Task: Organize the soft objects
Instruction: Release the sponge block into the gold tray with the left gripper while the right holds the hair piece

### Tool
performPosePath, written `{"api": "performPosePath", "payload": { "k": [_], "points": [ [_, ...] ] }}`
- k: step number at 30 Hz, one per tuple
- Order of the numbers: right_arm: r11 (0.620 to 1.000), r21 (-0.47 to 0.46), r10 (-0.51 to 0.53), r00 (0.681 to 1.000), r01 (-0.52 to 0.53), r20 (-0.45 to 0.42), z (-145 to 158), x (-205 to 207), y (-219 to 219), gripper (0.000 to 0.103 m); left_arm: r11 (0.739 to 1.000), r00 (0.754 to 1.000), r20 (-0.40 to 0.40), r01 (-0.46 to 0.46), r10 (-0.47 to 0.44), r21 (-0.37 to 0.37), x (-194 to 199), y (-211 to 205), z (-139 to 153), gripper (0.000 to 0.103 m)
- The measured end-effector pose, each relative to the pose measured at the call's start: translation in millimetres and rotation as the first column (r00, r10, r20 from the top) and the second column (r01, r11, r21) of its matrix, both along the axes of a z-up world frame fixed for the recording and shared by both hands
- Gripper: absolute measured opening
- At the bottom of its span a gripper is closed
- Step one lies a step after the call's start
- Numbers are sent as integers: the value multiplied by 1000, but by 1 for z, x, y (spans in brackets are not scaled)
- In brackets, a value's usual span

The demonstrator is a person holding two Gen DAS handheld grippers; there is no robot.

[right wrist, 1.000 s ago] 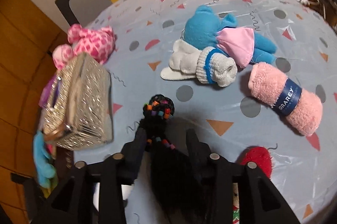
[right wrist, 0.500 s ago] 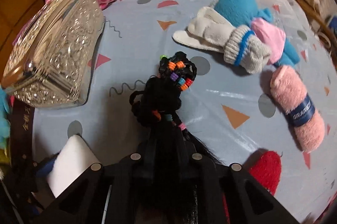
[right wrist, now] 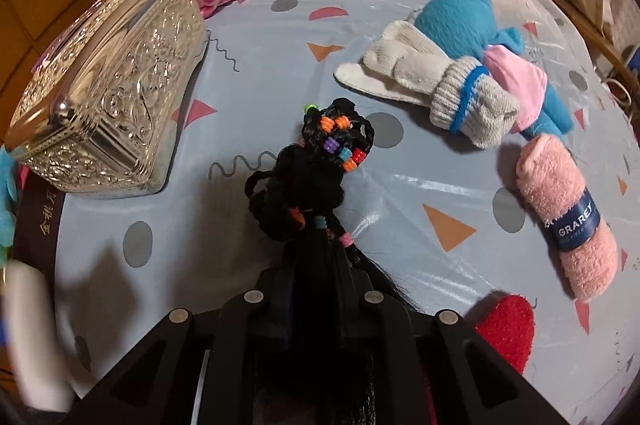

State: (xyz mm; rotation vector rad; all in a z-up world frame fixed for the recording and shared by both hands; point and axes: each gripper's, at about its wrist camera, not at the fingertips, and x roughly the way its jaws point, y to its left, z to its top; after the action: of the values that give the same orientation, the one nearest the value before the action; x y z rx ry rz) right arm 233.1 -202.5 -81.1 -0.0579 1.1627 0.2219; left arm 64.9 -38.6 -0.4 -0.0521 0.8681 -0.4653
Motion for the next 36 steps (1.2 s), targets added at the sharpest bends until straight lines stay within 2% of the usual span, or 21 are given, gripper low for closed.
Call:
{"api": "performPosePath", "payload": {
  "k": [4, 6, 9, 12, 15, 22, 23, 25, 27, 29, 32, 36],
  "points": [
    [1000, -27, 13, 1000, -13, 16, -4, -11, 7, 13, 989, 994, -9, -109, 108, -100, 2, 47, 27, 56],
    [999, -35, 17, 1000, -17, 19, -2, -13, 5, 13, 973, 983, -34, -185, 182, -138, 9, 73, 34, 56],
    [999, -43, 22, 1000, -21, 22, -5, -7, 8, 13, 924, 945, -117, -323, 304, -203, 23, 120, 33, 56],
    [998, -55, 30, 999, -29, 26, -4, -9, 9, 14, 874, 897, -188, -435, 399, -219, 37, 160, 21, 56],
    [997, -63, 36, 999, -34, 28, -4, -9, 10, 14, 826, 852, -263, -511, 452, -239, 52, 186, 9, 56],
    [995, -84, 48, 998, -45, 34, -4, -10, 12, 15, 764, 795, -314, -596, 518, -247, 87, 209, -4, 57],
    [995, -87, 50, 998, -47, 35, -4, -10, 12, 15, 766, 793, -323, -596, 516, -242, 91, 210, -7, 57],
    [995, -91, 53, 998, -50, 36, -4, -10, 13, 15, 751, 775, -364, -614, 516, -242, 102, 212, -15, 57],
    [994, -94, 55, 998, -51, 36, -3, -11, 14, 15, 752, 774, -373, -613, 511, -243, 106, 212, -18, 59],
    [994, -97, 58, 998, -54, 36, -4, -9, 12, 15, 752, 762, -376, -625, 528, -210, 112, 212, -24, 64],
    [994, -97, 59, 998, -55, 36, -3, -10, 12, 16, 745, 747, -401, -637, 530, -201, 119, 214, -33, 69],
    [993, -101, 61, 997, -57, 37, -3, -11, 13, 16, 760, 761, -360, -624, 539, -182, 117, 213, -28, 69]
  ]
}}
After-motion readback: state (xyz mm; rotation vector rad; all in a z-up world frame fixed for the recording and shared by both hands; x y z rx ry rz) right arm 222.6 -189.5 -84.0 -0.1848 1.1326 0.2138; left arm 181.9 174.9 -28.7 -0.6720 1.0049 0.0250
